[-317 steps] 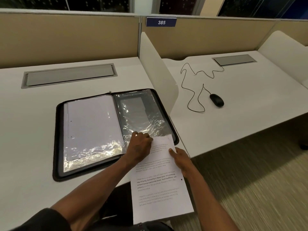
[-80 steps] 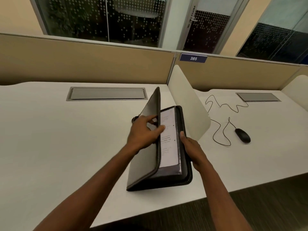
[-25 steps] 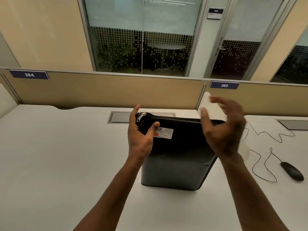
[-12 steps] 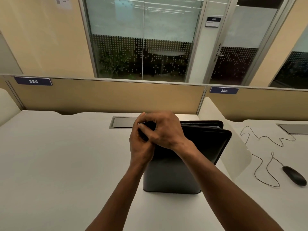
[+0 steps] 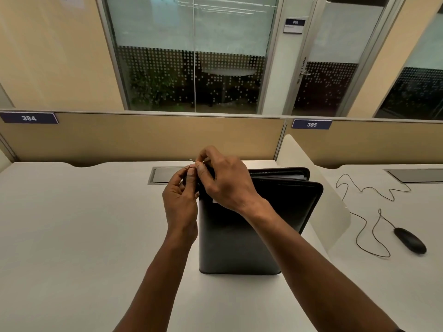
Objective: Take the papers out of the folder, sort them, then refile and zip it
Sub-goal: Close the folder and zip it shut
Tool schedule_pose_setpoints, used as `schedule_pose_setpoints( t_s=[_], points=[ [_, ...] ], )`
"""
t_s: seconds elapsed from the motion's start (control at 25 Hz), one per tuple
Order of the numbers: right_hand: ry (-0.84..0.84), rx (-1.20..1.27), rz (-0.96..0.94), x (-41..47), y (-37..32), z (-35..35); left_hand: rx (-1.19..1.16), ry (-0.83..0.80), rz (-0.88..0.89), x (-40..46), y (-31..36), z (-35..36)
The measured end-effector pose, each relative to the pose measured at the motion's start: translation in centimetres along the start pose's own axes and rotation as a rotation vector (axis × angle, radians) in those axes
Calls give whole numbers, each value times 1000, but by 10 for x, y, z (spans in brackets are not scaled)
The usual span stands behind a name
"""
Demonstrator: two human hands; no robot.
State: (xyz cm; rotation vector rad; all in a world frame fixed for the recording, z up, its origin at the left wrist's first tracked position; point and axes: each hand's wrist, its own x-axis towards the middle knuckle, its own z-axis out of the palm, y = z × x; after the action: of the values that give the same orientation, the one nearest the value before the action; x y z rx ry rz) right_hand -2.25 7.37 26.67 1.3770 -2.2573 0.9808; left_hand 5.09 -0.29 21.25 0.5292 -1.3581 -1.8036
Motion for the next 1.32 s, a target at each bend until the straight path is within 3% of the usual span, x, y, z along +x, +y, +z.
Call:
schedule_pose_setpoints(
  t_s=[0.24, 0.4, 0.68, 1.0, 1.16, 1.24, 1.32],
  points=[
    [43, -28, -17, -2, -4, 1, 39, 86, 73, 0, 13, -8],
    [75, 12, 32, -3, -8, 0, 77, 20, 100, -2, 20, -13],
    [173, 270, 192, 3, -6, -1, 80, 25, 91, 2, 17, -15],
    [222, 65, 263, -20, 16, -34, 26, 49, 36, 4, 15, -18],
    [218, 107, 273, -33, 32, -56, 99, 0, 18, 2, 22, -18],
    [217, 119, 269, -36, 34, -58, 439, 27, 235, -1, 31, -15],
    [192, 133, 252, -34, 32, -55, 843, -29, 661, -4, 43, -13]
  ],
)
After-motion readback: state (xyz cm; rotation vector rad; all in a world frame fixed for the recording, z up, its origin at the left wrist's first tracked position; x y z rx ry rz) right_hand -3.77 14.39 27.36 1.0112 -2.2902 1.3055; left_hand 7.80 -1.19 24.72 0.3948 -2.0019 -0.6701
